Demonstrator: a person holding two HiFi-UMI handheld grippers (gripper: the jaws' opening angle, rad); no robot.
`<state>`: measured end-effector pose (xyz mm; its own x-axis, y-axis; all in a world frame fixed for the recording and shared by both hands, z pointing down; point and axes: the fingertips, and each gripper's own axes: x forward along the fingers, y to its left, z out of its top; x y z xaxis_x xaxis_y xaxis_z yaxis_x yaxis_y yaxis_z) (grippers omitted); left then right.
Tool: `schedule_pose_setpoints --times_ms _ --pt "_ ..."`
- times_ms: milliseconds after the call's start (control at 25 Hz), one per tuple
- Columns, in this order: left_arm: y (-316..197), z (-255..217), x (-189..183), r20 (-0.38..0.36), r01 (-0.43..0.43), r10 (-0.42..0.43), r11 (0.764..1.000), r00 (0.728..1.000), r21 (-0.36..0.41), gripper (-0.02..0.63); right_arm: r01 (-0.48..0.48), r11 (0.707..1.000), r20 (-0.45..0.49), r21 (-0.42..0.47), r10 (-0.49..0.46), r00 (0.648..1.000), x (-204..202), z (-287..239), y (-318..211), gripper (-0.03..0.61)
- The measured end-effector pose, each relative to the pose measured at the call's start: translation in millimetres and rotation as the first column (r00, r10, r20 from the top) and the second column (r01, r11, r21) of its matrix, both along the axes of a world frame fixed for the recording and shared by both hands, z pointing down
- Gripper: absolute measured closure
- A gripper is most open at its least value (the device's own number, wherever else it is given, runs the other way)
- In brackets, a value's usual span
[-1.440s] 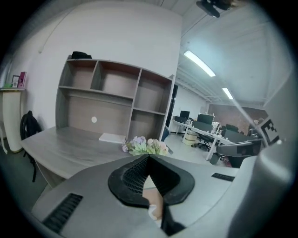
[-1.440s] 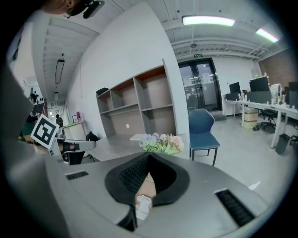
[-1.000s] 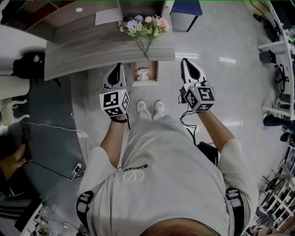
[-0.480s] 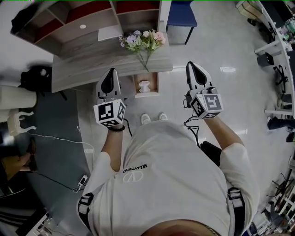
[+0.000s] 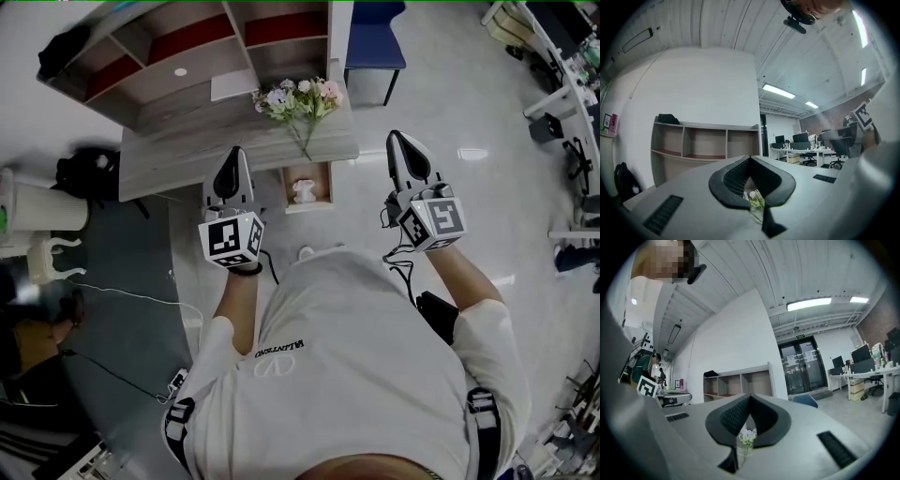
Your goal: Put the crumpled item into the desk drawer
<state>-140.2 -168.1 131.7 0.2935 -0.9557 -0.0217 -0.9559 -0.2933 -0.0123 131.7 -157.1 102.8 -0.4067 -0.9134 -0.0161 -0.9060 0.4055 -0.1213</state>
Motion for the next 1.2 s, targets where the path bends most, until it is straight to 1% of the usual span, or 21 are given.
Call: schedule_pose_setpoints --times_ms 240,440,1200 --pt "-0.1 -0.7 -2.9 0.01 0.004 -0.004 1.0 1.0 -0.003 0.612 -0.016 1.0 0.013 -0.023 0.016 1.0 2.4 6.2 -1.3 0.581" --pt "2.5 2.0 -3.1 0.017 -0.006 0.006 1.0 1.0 -0.014 0.612 -0.026 0.999 0.011 -0.023 0.026 1.0 2.4 9.1 0.4 0.581" --pt "2.9 6.7 2.8 -0.009 -0.023 0.023 0.999 1.0 -0.027 0.612 -0.036 0.999 0.012 -0.034 0.037 0.999 -0.3 13.5 1.0 0.581"
